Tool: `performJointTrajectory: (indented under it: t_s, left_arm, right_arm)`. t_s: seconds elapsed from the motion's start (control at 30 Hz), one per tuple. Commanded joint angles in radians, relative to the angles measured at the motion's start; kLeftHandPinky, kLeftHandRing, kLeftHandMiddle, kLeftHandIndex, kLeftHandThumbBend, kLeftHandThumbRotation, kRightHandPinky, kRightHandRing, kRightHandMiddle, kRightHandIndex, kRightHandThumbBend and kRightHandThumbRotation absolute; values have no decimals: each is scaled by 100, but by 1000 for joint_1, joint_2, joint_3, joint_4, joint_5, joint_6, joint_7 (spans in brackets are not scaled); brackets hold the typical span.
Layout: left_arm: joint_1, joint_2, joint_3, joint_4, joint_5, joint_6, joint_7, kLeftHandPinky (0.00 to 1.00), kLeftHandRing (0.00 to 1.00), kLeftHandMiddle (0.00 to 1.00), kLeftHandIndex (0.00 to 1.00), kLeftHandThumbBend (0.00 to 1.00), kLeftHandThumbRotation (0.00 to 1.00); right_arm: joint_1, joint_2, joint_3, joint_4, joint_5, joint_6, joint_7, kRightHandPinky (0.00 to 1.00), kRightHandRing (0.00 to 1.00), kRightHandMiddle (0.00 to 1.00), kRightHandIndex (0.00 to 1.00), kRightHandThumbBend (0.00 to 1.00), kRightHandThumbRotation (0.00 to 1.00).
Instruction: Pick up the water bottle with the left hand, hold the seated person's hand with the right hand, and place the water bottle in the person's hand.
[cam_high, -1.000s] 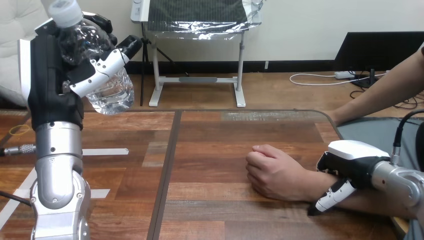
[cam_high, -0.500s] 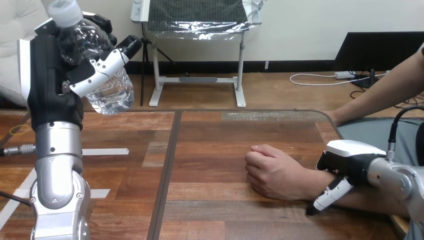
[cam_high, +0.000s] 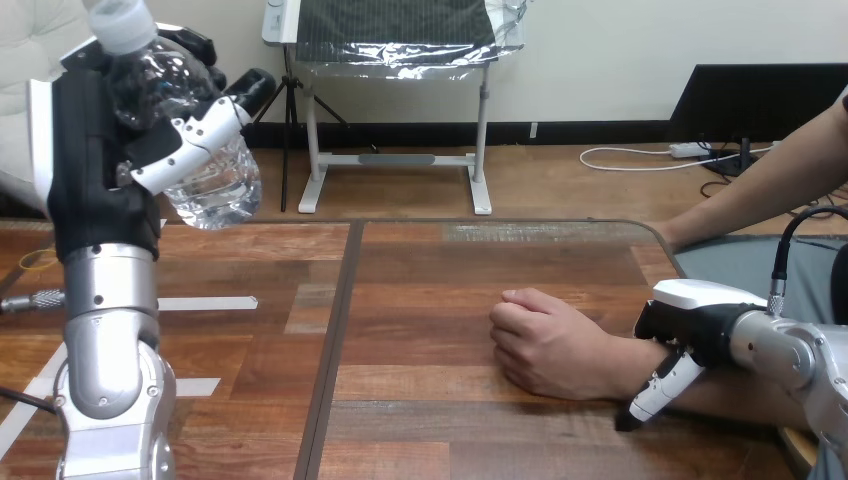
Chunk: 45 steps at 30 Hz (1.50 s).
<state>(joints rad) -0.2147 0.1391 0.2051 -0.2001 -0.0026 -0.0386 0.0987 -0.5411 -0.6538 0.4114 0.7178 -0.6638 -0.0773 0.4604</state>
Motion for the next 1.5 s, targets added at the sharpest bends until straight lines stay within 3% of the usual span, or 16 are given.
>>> performJointTrajectory:
  t_s: [0.0, 0.37, 0.57, 0.8, 0.9, 1.17, 1.47]
  left_arm:
    - [-66, 7, 1, -25, -9, -18, -1, 26, 33, 39, 40, 63, 0]
    - [-68, 4, 1, -26, -10, -13, 0, 26, 33, 38, 40, 63, 0]
    - [-67, 3, -1, -31, -7, -4, 2, 26, 33, 38, 39, 63, 0]
    - [-67, 5, -5, -29, 1, -8, 3, 26, 33, 38, 39, 63, 0]
    - [-65, 2, -10, -23, 4, -13, 4, 26, 33, 38, 40, 63, 0]
    - [-63, 1, -15, -16, 13, -14, 7, 26, 34, 39, 40, 62, 0]
    - [-64, -6, -17, -4, 10, -8, 7, 27, 34, 40, 40, 62, 0]
  right_arm:
    - [72, 66, 48, 43, 9, 8, 36, 42, 53, 61, 67, 100, 26]
    - [75, 71, 44, 64, 30, -15, 7, 42, 51, 58, 59, 97, 10]
    - [77, 69, 43, 72, 39, -31, -5, 41, 50, 55, 49, 93, 2]
    - [84, 61, 34, 77, 45, -71, -31, 39, 48, 52, 40, 90, 0]
    - [86, 52, 18, 63, 53, -77, -45, 34, 42, 46, 39, 88, 0]
    - [89, 40, -4, 18, 72, -62, -25, 27, 34, 41, 40, 85, 1]
    - [78, 28, -22, 11, 94, -80, -19, 24, 30, 36, 36, 84, 3]
